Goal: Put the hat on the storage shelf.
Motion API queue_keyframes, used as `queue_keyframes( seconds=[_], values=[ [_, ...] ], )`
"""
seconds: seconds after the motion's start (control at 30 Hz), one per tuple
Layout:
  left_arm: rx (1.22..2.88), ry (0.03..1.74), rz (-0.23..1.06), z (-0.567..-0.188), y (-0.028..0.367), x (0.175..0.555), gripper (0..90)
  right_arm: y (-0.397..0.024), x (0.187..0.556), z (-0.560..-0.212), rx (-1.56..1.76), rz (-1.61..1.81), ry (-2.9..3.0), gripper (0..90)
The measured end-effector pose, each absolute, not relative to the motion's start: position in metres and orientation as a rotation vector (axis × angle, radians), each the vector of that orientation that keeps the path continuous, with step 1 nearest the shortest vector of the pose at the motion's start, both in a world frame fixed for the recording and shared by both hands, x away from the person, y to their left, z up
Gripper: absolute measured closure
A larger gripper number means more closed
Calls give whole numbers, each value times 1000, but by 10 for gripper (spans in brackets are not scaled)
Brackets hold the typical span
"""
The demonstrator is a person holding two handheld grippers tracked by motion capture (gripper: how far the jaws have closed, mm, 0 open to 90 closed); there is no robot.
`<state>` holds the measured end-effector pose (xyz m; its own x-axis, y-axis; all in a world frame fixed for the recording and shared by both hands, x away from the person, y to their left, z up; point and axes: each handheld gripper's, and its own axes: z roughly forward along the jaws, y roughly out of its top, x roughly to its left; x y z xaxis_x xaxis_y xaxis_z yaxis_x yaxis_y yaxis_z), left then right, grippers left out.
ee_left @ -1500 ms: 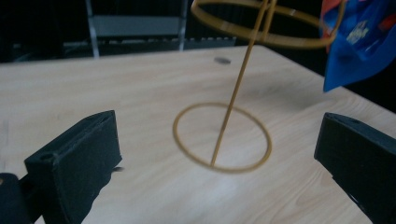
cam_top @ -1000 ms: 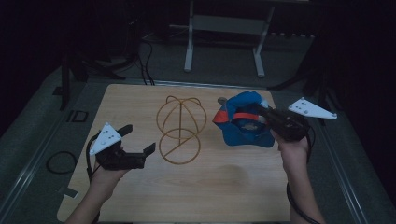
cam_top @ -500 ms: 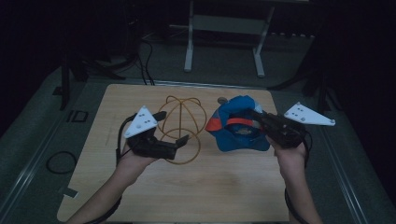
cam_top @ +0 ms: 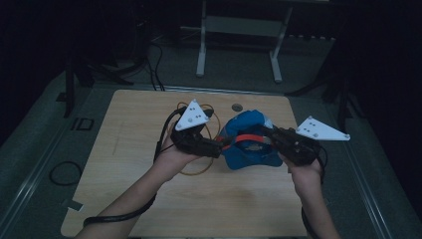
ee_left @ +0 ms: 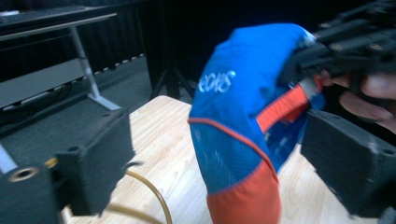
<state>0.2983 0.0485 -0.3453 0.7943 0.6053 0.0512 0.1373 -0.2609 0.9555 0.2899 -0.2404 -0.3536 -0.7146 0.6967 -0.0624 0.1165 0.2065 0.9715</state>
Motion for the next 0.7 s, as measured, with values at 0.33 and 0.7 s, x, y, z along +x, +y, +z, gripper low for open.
queue_keyframes(
  seconds=[0.33, 0.7],
  values=[
    [1908, 598, 483, -342, 22, 305, 284, -238, 282, -351, 720, 1557, 1992, 842],
    [1952, 569, 468, -342, 1, 307, 731, -236, 272, -350, 687, 1557, 1991, 842]
  ],
)
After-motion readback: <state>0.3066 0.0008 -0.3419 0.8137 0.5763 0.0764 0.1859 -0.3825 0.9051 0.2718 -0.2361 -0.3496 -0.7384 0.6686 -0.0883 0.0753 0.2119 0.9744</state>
